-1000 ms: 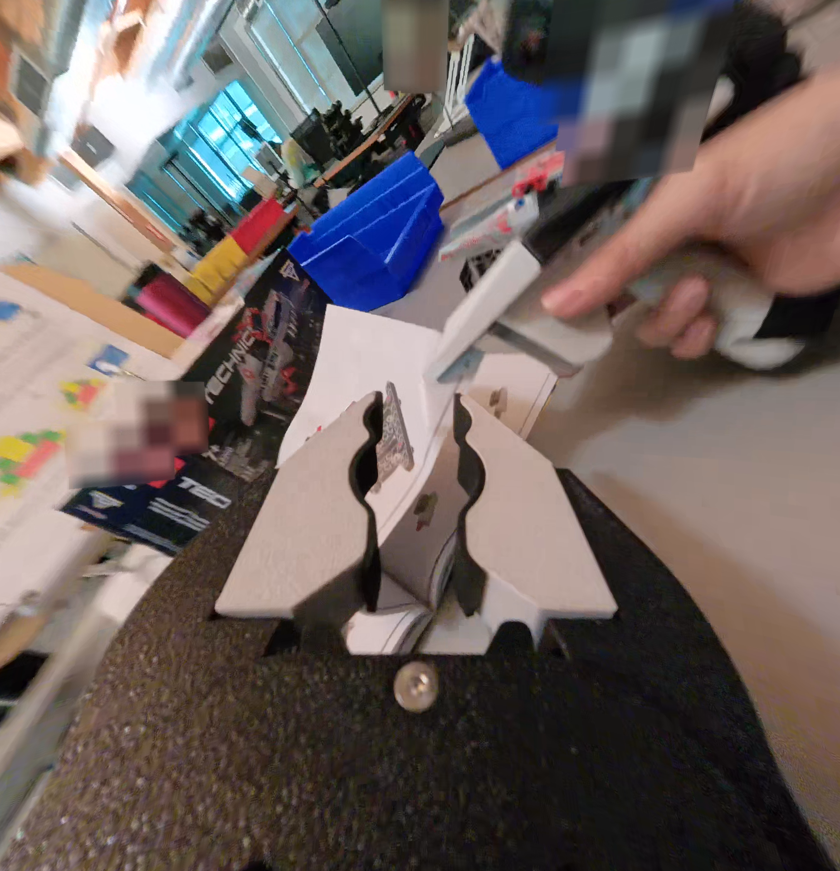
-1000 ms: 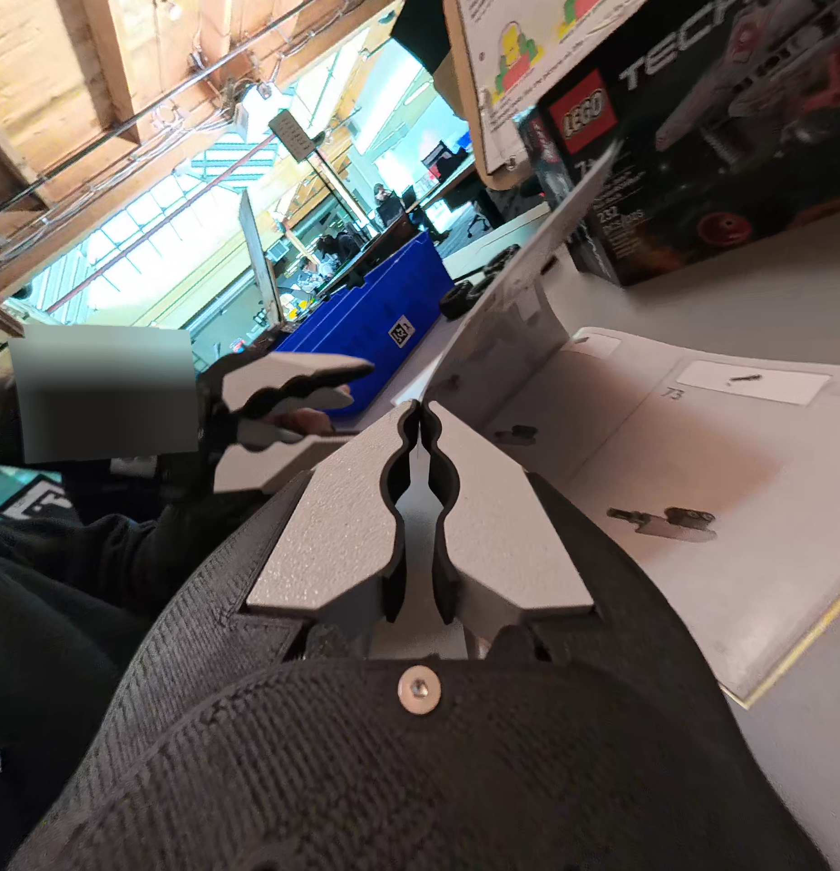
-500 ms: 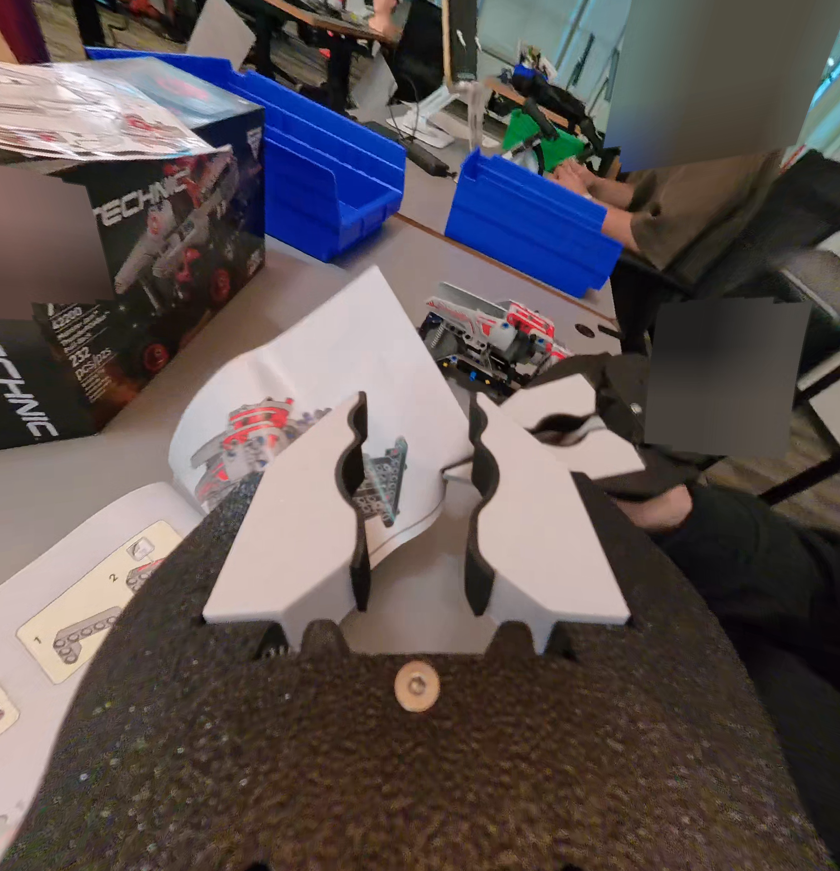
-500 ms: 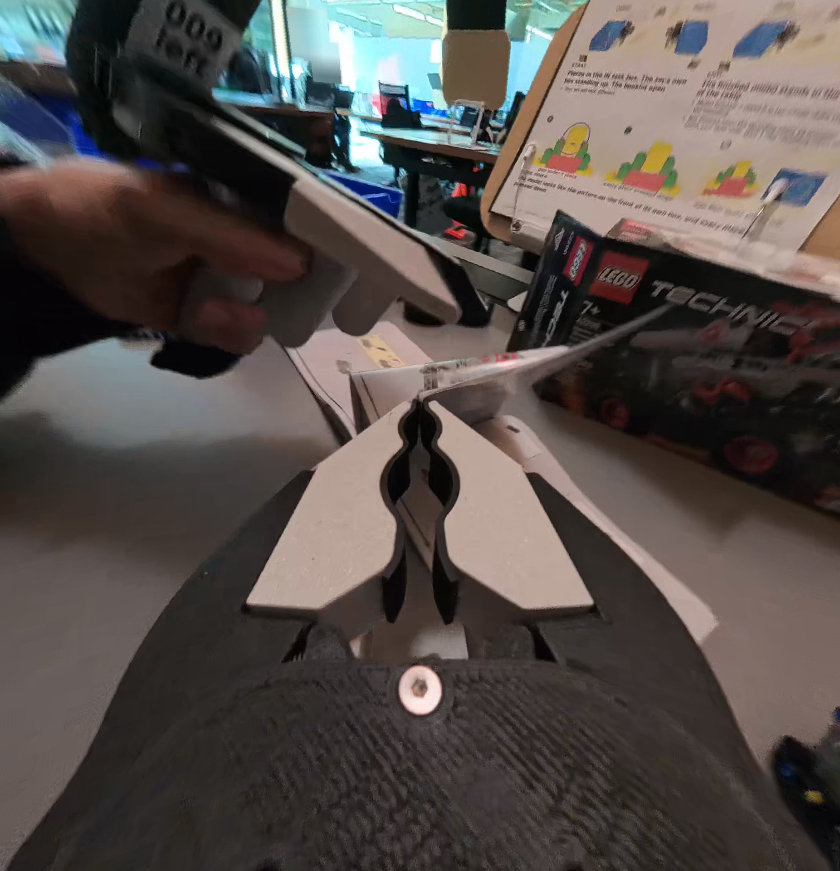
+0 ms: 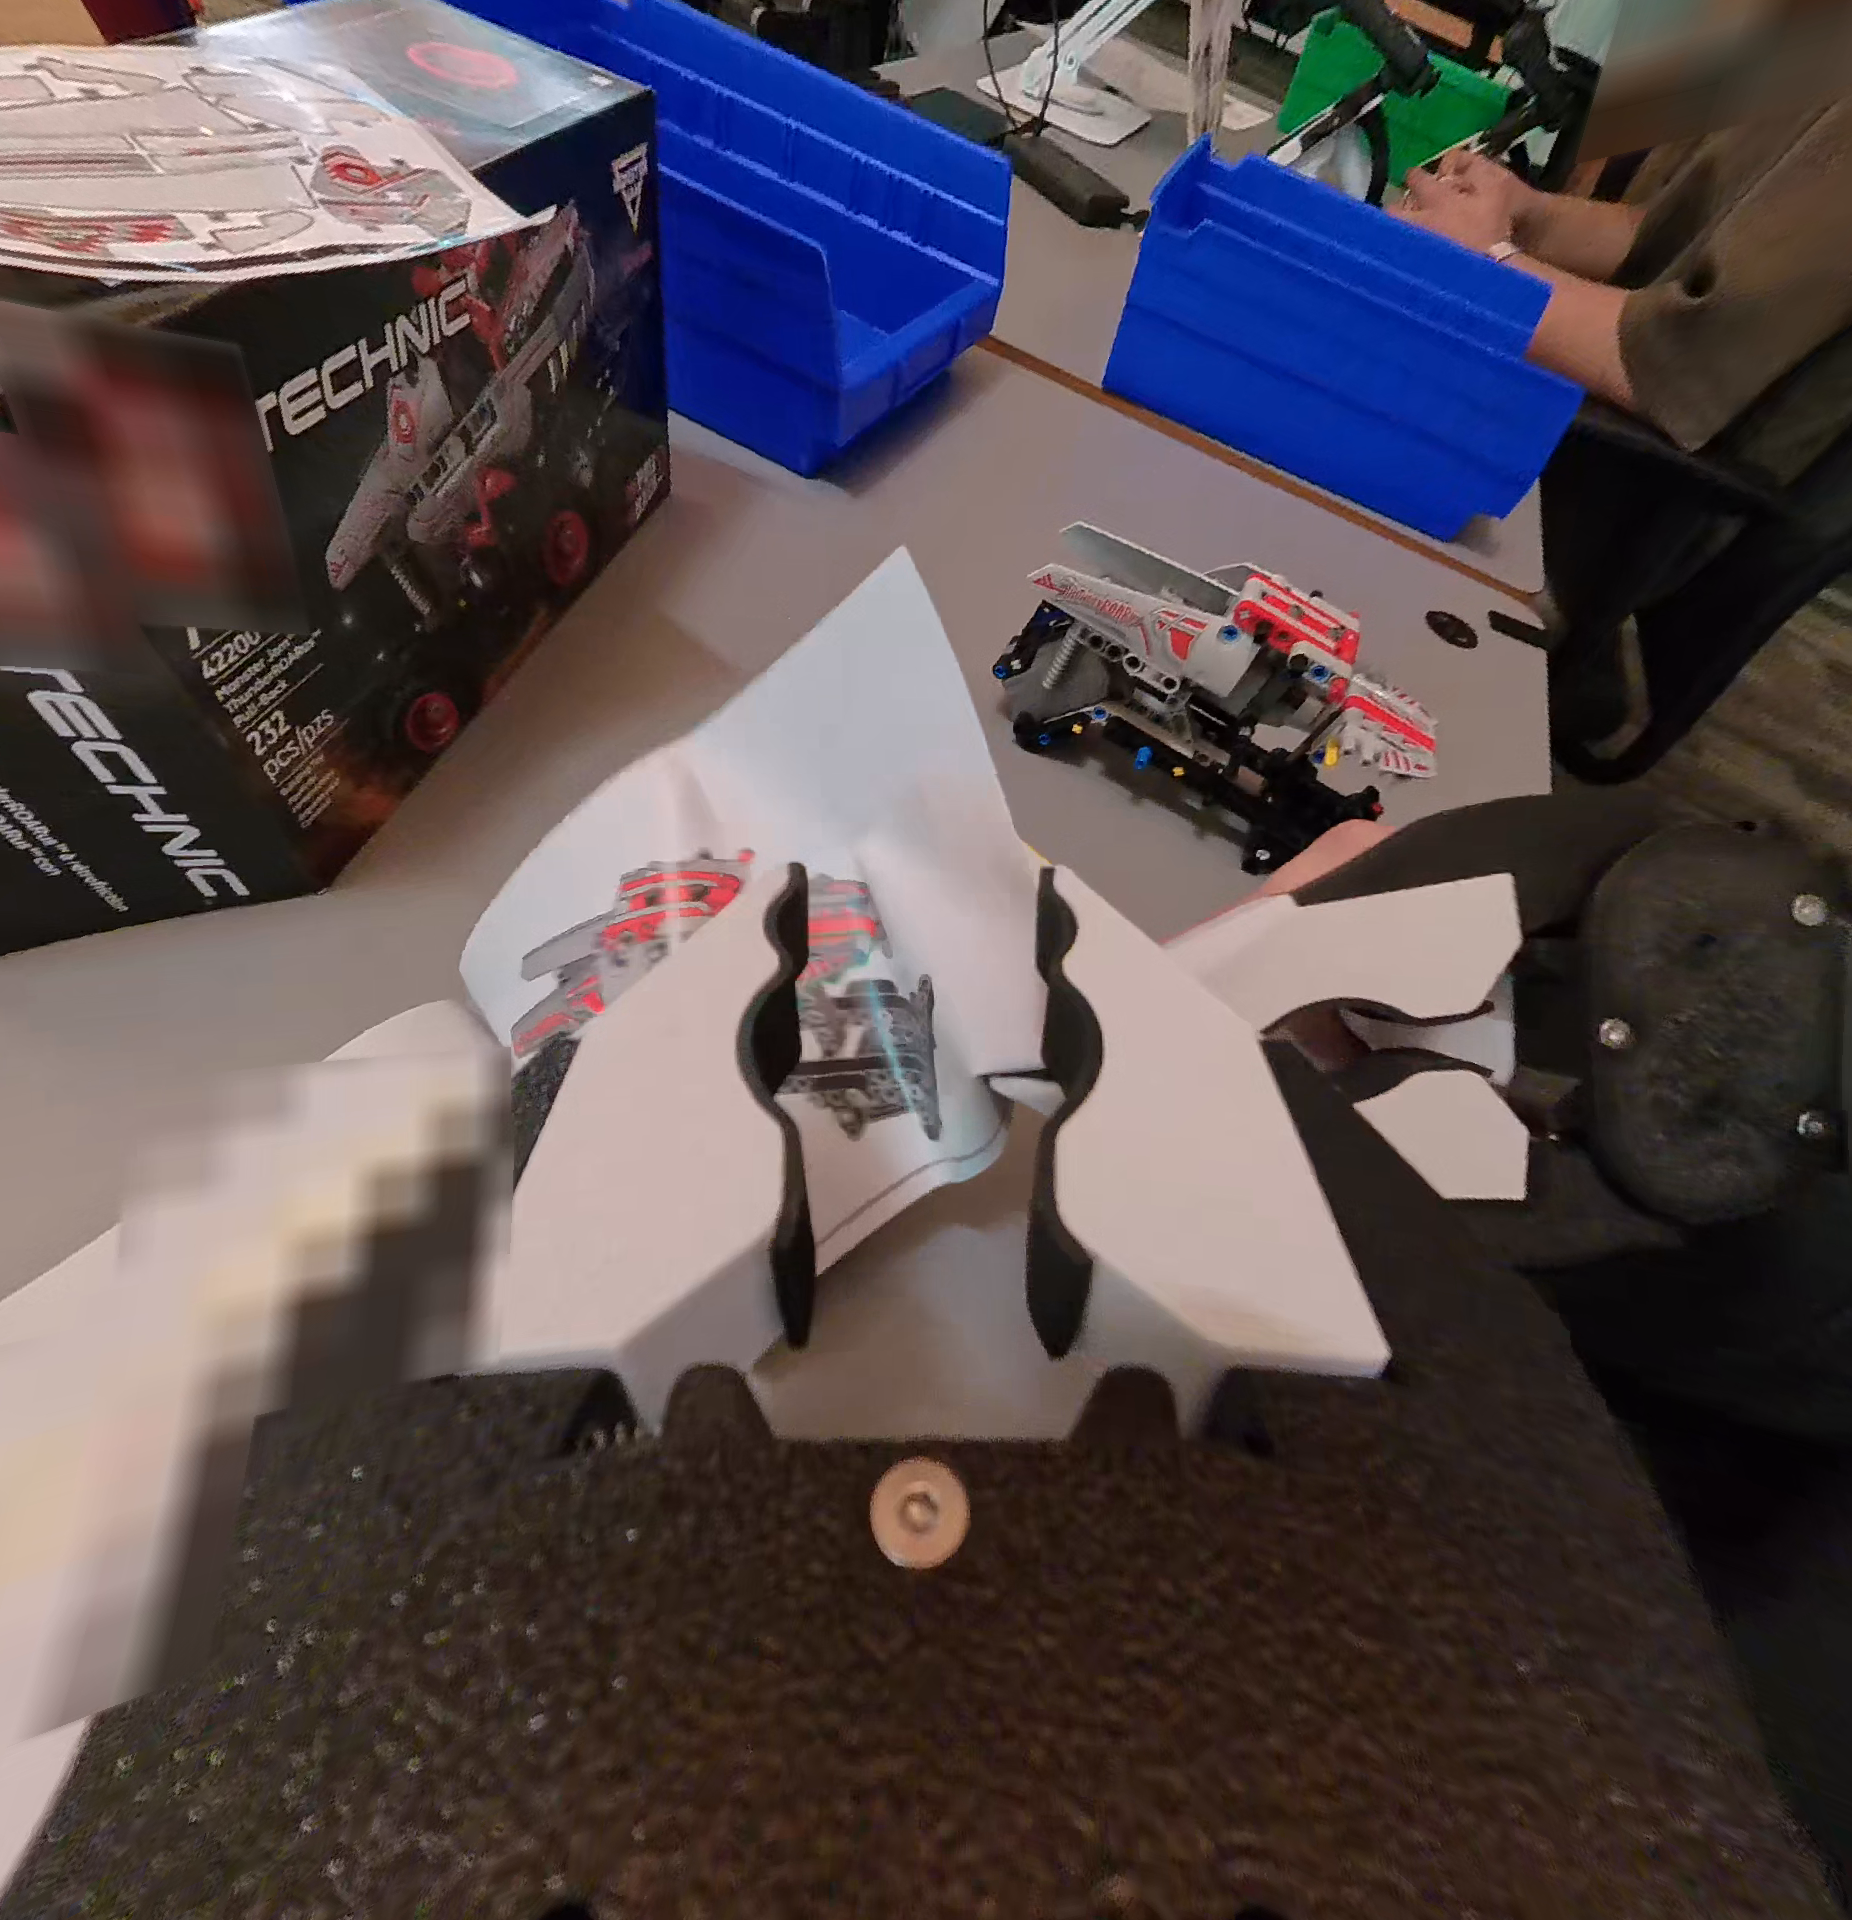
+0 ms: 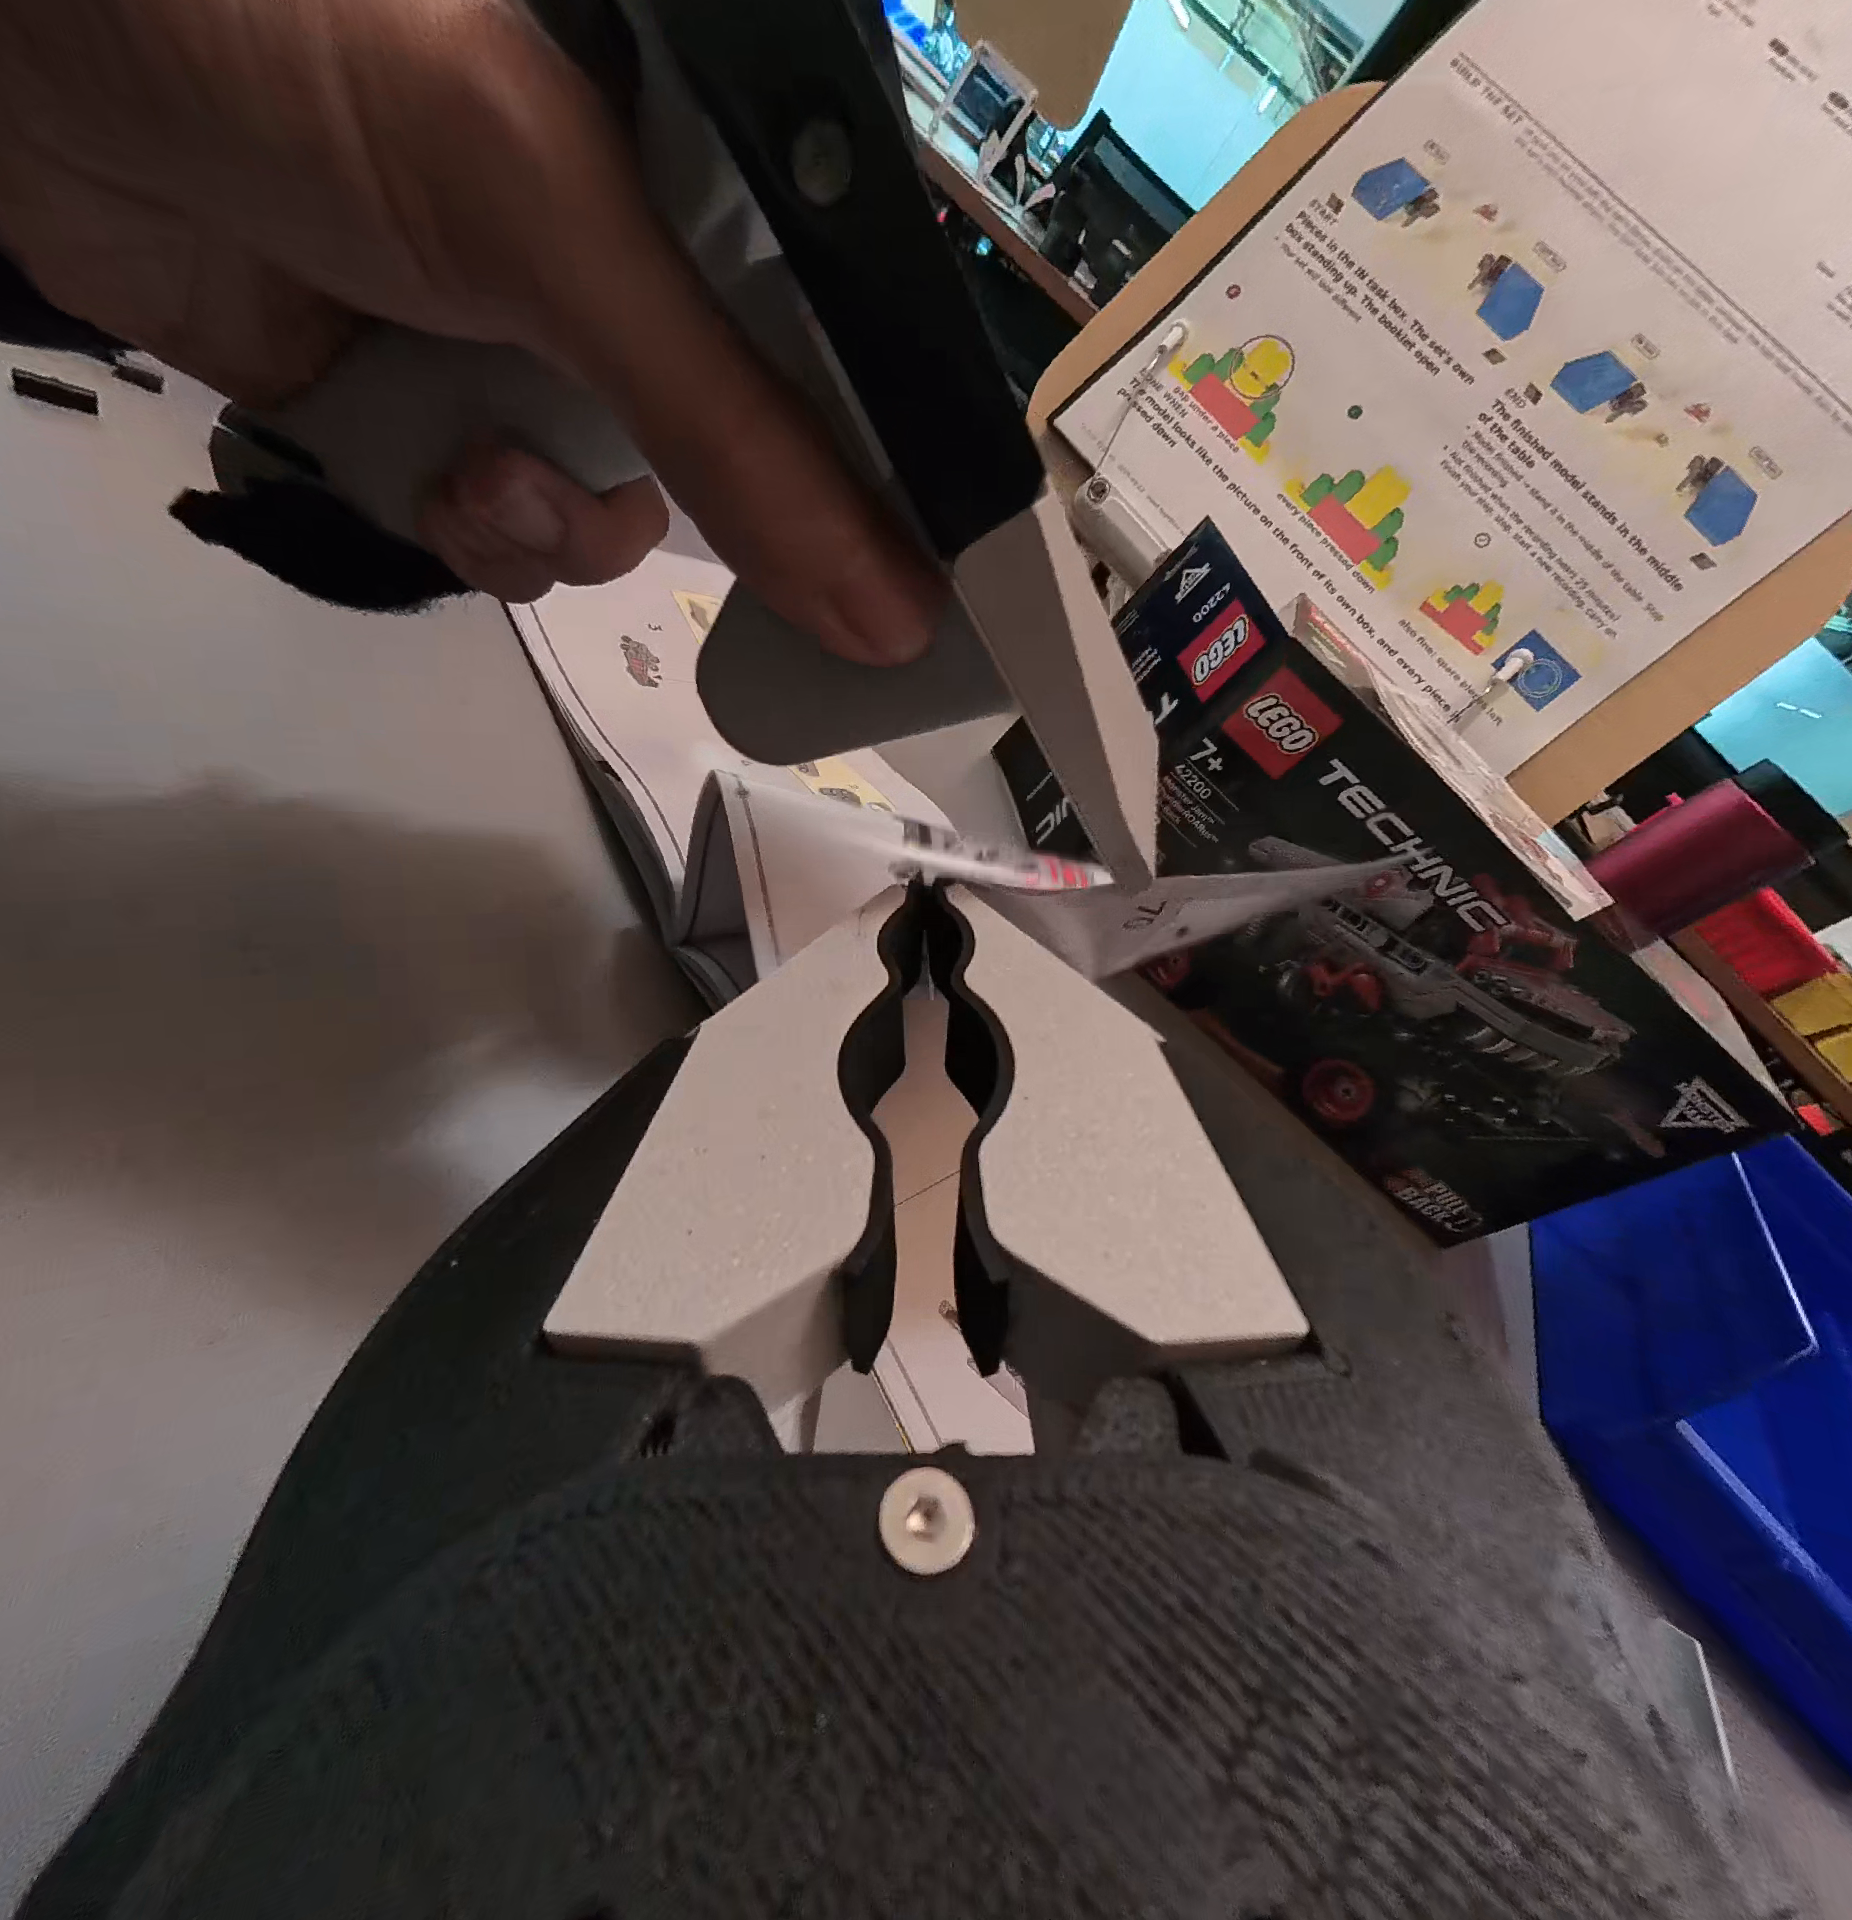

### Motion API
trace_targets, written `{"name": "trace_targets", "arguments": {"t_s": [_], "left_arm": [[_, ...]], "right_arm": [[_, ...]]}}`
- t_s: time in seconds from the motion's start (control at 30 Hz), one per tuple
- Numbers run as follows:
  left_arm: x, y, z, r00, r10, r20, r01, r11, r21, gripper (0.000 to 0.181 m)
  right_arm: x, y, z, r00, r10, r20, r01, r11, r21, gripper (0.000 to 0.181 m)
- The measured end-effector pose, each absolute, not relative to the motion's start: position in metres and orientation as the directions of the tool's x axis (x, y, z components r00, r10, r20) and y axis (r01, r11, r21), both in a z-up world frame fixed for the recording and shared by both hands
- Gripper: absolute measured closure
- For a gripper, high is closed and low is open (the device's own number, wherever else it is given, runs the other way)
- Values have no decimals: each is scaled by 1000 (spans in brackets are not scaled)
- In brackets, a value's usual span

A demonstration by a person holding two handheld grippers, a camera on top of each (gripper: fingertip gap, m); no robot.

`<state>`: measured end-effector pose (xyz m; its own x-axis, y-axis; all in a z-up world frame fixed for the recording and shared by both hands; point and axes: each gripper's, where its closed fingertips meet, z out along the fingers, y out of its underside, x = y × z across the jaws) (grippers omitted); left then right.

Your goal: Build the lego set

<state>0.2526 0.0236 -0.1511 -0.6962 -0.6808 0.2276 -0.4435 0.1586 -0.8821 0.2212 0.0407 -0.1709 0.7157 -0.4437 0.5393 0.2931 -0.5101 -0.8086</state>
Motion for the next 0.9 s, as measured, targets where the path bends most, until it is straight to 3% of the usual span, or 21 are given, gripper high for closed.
{"name": "trace_targets", "arguments": {"t_s": [0.9], "left_arm": [[244, 33, -152, -693, -667, 275, -461, 116, -880, 148]], "right_arm": [[225, 36, -174, 756, -474, 451, 229, -454, -861, 181]]}}
